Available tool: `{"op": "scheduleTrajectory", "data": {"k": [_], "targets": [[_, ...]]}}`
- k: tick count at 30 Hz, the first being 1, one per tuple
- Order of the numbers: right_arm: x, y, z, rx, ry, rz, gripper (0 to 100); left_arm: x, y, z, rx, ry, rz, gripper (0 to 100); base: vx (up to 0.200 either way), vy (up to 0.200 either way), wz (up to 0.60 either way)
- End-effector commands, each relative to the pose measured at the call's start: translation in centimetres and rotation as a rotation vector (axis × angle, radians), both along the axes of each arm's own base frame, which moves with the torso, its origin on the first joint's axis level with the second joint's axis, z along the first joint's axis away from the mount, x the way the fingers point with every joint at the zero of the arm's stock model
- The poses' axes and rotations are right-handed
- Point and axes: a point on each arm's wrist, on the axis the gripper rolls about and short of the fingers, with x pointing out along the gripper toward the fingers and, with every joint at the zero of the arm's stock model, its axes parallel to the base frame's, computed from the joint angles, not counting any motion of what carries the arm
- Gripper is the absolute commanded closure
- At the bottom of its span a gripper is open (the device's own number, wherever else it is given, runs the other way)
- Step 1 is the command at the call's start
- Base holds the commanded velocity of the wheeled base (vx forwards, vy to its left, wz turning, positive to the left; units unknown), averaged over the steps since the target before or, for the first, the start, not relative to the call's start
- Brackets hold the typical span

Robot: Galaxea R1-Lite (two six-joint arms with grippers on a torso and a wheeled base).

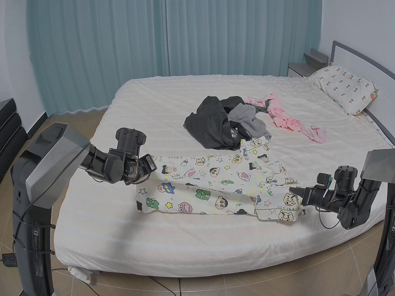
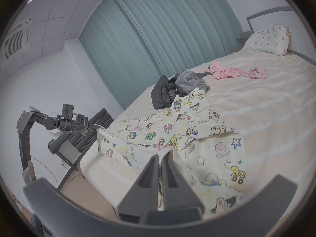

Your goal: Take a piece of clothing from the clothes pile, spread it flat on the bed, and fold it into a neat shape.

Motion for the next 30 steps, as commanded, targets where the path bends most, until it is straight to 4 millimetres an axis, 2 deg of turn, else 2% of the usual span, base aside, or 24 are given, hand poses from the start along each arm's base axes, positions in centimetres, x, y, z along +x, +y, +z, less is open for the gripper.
{"op": "scheduleTrajectory", "data": {"k": [1,9,10,11,16,20,23,28,29,30], "targets": [[2.6,0.1,-1.3,-0.015,0.017,-0.035,100,2.8,-0.7,-3.7,0.023,0.078,0.000,100,0.000,0.000,0.00],[4.8,-0.2,-2.6,-0.025,0.032,-0.074,100,4.4,-1.4,-5.5,0.041,0.128,0.002,100,0.000,0.000,0.00],[5.2,-0.2,-2.8,-0.024,0.041,-0.074,0,4.5,-1.6,-5.9,0.051,0.139,0.006,100,0.000,0.000,0.00],[5.2,-0.2,-2.8,-0.024,0.041,-0.074,0,4.5,-1.6,-5.9,0.051,0.139,0.006,0,0.000,0.000,0.00],[6.1,-0.4,-3.5,0.003,0.068,-0.133,0,4.6,-1.5,-8.8,0.112,0.205,0.049,0,0.000,0.000,0.00],[6.1,-1.3,-3.4,0.009,0.070,-0.176,0,4.8,-0.6,-8.9,0.108,0.198,0.127,0,0.000,0.000,0.00],[5.9,-1.9,-3.1,0.009,0.067,-0.193,0,5.0,0.2,-7.8,0.082,0.181,0.162,0,0.000,0.000,0.00],[5.5,-3.5,-1.3,0.008,0.040,-0.290,0,5.0,2.8,-1.6,-0.008,0.134,0.217,0,0.000,0.000,0.00],[5.5,-3.6,-1.1,0.011,0.039,-0.295,0,4.9,2.8,-1.2,-0.018,0.131,0.214,0,0.000,0.000,0.00],[5.1,-3.8,0.1,0.039,0.030,-0.320,0,4.6,3.5,1.8,-0.081,0.108,0.195,0,0.000,0.000,0.00]]}}
